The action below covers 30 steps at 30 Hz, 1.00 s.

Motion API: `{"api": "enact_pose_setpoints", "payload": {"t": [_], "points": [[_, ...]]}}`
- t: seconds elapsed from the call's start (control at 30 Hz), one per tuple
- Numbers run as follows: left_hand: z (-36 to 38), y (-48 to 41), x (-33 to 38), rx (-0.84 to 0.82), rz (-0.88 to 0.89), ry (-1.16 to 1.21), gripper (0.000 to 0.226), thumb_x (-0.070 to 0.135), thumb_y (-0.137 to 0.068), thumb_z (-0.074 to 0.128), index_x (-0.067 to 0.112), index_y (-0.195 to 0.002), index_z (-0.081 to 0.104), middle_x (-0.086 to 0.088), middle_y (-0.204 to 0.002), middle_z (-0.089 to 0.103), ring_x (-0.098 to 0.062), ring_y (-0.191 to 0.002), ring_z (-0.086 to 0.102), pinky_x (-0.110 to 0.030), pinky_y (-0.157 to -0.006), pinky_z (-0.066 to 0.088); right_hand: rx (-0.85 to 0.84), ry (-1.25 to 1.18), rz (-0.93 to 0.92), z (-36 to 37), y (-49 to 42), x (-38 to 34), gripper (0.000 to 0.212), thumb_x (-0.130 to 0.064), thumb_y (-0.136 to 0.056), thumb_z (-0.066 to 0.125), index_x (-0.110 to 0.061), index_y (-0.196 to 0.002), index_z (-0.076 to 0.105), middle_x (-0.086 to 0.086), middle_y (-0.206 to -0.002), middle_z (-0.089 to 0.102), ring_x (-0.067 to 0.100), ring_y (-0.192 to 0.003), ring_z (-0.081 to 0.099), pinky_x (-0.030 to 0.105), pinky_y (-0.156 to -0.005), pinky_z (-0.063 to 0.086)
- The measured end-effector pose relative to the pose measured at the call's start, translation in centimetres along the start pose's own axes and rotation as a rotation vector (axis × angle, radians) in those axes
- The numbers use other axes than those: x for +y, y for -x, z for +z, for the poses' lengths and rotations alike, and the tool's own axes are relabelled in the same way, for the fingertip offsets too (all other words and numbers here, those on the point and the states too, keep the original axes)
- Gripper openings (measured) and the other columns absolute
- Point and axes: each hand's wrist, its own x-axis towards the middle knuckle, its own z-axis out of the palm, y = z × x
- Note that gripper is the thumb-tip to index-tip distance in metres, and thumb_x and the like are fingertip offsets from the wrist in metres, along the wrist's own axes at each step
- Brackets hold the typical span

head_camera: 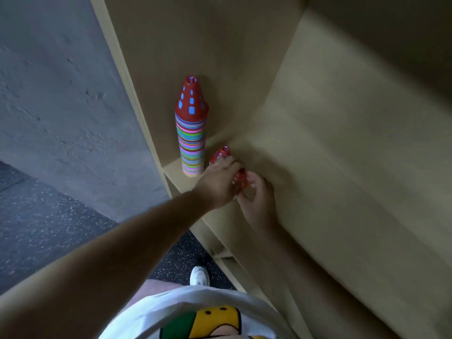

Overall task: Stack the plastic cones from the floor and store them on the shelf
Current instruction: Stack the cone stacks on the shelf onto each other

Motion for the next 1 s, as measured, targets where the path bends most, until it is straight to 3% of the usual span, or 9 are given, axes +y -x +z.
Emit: {"api": "enact_pose_setpoints", "payload": {"t": [0.07, 0.17, 0.3, 0.37, 0.47, 0.63, 0.73, 0.87, 1.0], "points": [[1.1, -0.5, -0.2, -0.087, -0.073, -0.009, 0.060, 0.031, -0.086, 0.067, 0.010, -0.141, 0.056, -0.012, -0.143, 0.054, -0.036, -0.130, 0.051, -0.041, -0.100, 0.042, -0.008, 0.025, 0.009, 0.0, 0.2, 1.0, 0.056, -0.026, -0.069, 0.077, -0.003, -0.119, 0.064, 0.012, -0.110, 0.070, 0.034, -0.096, 0.065, 0.047, -0.086, 0.053], [2.4, -1.1, -0.6, -0.142, -0.131, -0.015, 0.068, 0.023, -0.087, 0.070, 0.012, -0.150, 0.047, -0.009, -0.153, 0.047, -0.033, -0.138, 0.044, -0.041, -0.108, 0.038, -0.061, 0.070, 0.083, 0.3, -0.3, 2.0, 0.055, -0.013, -0.066, 0.086, 0.003, -0.115, 0.064, 0.019, -0.108, 0.070, 0.038, -0.099, 0.065, 0.041, -0.088, 0.050], [3.4, -1.7, -0.7, -0.067, -0.174, 0.096, 0.047, 0.017, -0.086, 0.073, 0.008, -0.130, 0.059, -0.014, -0.128, 0.060, -0.036, -0.118, 0.057, -0.039, -0.092, 0.046, -0.207, 0.088, 0.222, 1.3, -1.4, 3.8, 0.060, -0.032, -0.068, 0.084, -0.010, -0.119, 0.060, 0.010, -0.113, 0.069, 0.031, -0.108, 0.063, 0.040, -0.088, 0.051], [3.3, -1.5, -0.7, -0.034, -0.187, 0.133, 0.036, 0.015, -0.087, 0.071, 0.005, -0.119, 0.059, -0.016, -0.119, 0.061, -0.037, -0.108, 0.059, -0.037, -0.083, 0.044, -0.260, 0.069, 0.307, 1.9, -1.9, 4.8, 0.070, -0.029, -0.072, 0.084, -0.009, -0.132, 0.054, 0.013, -0.129, 0.062, 0.031, -0.122, 0.056, 0.038, -0.096, 0.047], [3.0, -0.5, -1.3, -0.024, -0.196, 0.184, 0.037, 0.011, -0.085, 0.072, 0.006, -0.119, 0.058, -0.015, -0.120, 0.062, -0.037, -0.109, 0.059, -0.037, -0.085, 0.045, -0.349, 0.021, 0.398, 2.5, -2.5, 5.3, 0.094, -0.024, -0.072, 0.087, -0.005, -0.149, 0.037, 0.016, -0.148, 0.048, 0.030, -0.136, 0.045, 0.038, -0.108, 0.040], [2.4, 1.0, -2.1, -0.026, -0.236, 0.240, 0.044, 0.007, -0.086, 0.071, 0.006, -0.127, 0.057, -0.015, -0.122, 0.061, -0.033, -0.108, 0.056, -0.026, -0.081, 0.035, -0.434, -0.204, 0.559, 4.6, -3.0, 6.1, 0.107, -0.007, -0.055, 0.091, -0.007, -0.147, 0.035, 0.019, -0.136, 0.058, 0.032, -0.118, 0.062, 0.047, -0.102, 0.050], [2.0, 1.5, -2.1, -0.007, -0.253, 0.297, 0.042, 0.001, -0.084, 0.070, 0.003, -0.123, 0.058, -0.016, -0.115, 0.061, -0.032, -0.100, 0.056, -0.024, -0.077, 0.033, -0.421, -0.315, 0.628, 6.5, -3.1, 7.6, 0.113, -0.013, -0.043, 0.090, -0.006, -0.144, 0.038, 0.018, -0.130, 0.063, 0.032, -0.114, 0.065, 0.043, -0.098, 0.052], [1.3, 1.9, -2.0, 0.016, -0.218, 0.317, 0.042, 0.000, -0.083, 0.070, 0.002, -0.123, 0.061, -0.017, -0.115, 0.064, -0.032, -0.100, 0.058, -0.021, -0.078, 0.033, -0.391, -0.358, 0.608, 5.2, -2.7, 5.7, 0.085, 0.014, -0.068, 0.079, -0.004, -0.142, 0.042, 0.020, -0.124, 0.065, 0.028, -0.107, 0.067, 0.019, -0.076, 0.054], [-1.7, 1.6, -1.1, 0.137, -0.095, 0.317, 0.046, 0.006, -0.085, 0.071, 0.004, -0.130, 0.062, -0.014, -0.124, 0.060, -0.024, -0.111, 0.056, -0.017, -0.091, 0.040, -0.337, -0.398, 0.454, 2.8, -1.8, 3.6, 0.062, 0.003, -0.070, 0.085, -0.012, -0.125, 0.058, 0.009, -0.108, 0.074, 0.021, -0.091, 0.071, 0.027, -0.077, 0.057]]}}
